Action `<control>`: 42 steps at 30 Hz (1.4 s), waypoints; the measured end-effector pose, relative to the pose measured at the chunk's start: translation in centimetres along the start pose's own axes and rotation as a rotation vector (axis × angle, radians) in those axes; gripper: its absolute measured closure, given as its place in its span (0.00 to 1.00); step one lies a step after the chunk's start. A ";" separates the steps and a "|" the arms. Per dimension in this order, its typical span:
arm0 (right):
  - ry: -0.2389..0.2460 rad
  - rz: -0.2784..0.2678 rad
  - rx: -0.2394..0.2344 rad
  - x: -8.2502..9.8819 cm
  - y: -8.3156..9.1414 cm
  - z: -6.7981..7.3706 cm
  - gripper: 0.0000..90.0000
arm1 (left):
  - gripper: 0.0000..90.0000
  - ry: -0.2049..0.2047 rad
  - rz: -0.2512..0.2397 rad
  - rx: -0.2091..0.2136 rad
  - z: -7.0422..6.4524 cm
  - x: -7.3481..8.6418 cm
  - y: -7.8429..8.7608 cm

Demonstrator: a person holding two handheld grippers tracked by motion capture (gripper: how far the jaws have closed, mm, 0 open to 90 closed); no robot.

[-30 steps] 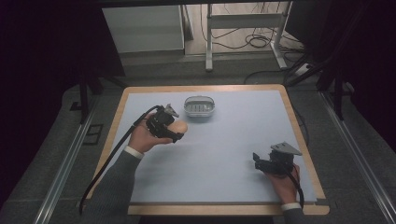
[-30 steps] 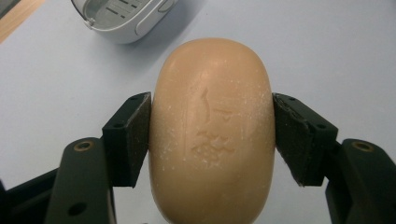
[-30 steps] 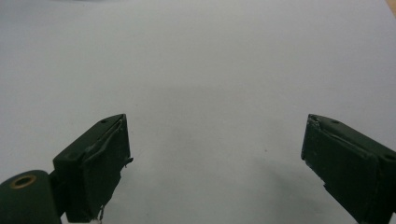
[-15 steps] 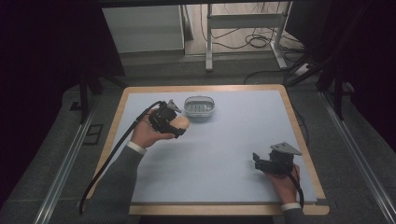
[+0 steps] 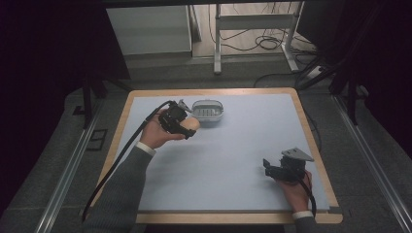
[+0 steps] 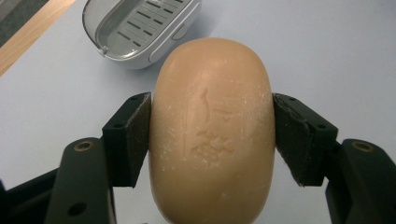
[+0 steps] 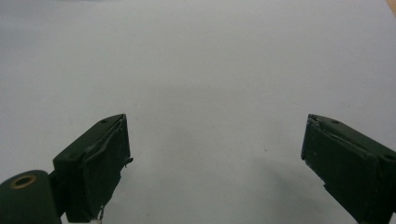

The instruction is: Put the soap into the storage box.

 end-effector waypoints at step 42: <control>-0.001 0.002 -0.002 0.0 0.0 0.0 0.09 | 0.37 -0.013 0.006 -0.001 0.6 -4.3 -1.9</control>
Point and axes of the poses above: each handheld gripper's, and its own axes: y roughly backward along the jaws, x roughly out of its underside, z roughly to its left, the point moved 1 cm from there along -y, roughly forward along the jaws, and after that the axes turned 8 degrees about y, right-handed, at the moved point
